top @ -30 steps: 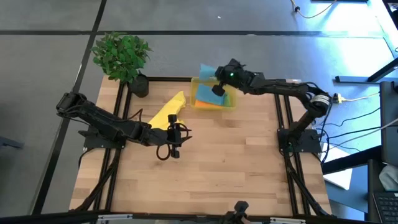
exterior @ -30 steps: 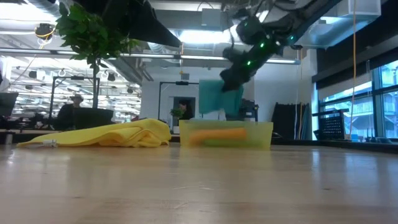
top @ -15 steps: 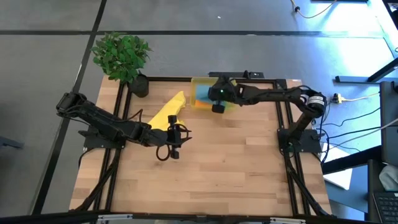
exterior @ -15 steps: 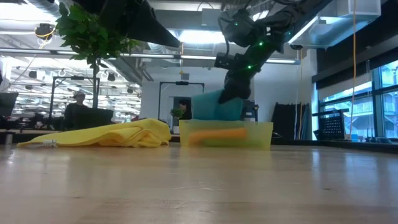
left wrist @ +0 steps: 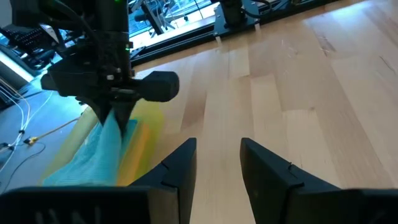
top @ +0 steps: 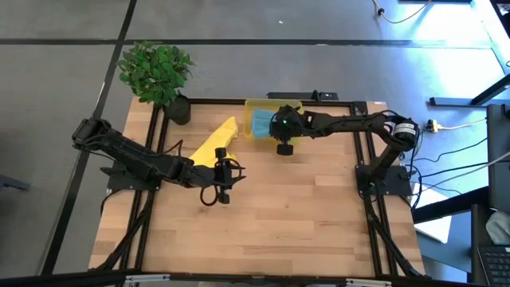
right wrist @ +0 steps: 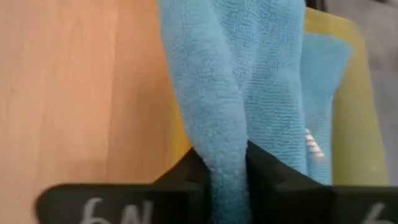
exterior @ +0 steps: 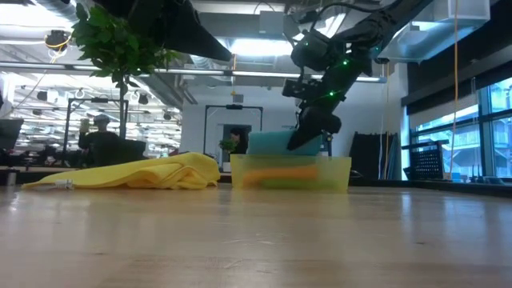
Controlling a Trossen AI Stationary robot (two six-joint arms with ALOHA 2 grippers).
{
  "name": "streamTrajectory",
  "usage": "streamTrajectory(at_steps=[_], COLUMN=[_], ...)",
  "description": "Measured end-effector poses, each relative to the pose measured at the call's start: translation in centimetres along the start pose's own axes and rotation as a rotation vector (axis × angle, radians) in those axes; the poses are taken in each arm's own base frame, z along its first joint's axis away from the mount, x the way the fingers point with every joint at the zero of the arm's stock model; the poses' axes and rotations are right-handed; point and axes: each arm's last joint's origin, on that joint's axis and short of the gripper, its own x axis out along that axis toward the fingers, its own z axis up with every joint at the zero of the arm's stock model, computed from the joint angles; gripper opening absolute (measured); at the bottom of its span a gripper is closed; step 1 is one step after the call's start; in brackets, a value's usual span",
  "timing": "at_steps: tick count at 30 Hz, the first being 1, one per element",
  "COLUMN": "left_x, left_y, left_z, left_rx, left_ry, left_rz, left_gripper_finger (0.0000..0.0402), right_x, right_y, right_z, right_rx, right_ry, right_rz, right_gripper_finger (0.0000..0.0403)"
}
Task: Fold microfiber towels
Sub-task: Stack the folded blue microfiber cloth on top of the blue microfiber cloth
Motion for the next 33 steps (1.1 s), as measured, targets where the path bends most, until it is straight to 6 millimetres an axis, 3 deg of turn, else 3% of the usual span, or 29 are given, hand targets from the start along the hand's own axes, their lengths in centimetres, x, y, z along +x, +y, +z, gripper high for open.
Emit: streamTrajectory(at_steps=[11,16,20,23,28,33], left_x=[0.0,0.0,0.0,0.0,0.0,0.0], left_y=[0.0,0.0,0.0,0.0,0.0,-0.1], left_z=[-0.1,-0.2,-0.2,-0.2,-0.2,-0.2], left_rx=[0.000,0.003,0.004,0.003,-0.012,-0.014], left_ry=[0.006,0.018,0.020,0.020,0.020,0.018], left_rz=[-0.001,-0.003,-0.003,-0.003,-0.003,-0.030], left_gripper_finger=[0.0114,0.0114,0.0114,0.0114,0.0114,0.0114], right_x=[-0.3,-2.2,-4.5,-4.9,-2.7,0.7], right_y=[0.4,0.1,-0.6,-1.1,-1.7,-2.1], right_z=[-0.6,-0.1,1.2,1.9,1.8,0.8], right_rx=[0.020,0.027,0.065,0.117,0.181,0.230], right_ry=[0.060,0.008,-0.155,-0.253,-0.297,-0.301], right_rz=[0.049,0.076,0.089,0.099,0.154,0.227], right_gripper_finger=[0.0228,0.0265,0.0259,0.0243,0.0191,0.0107])
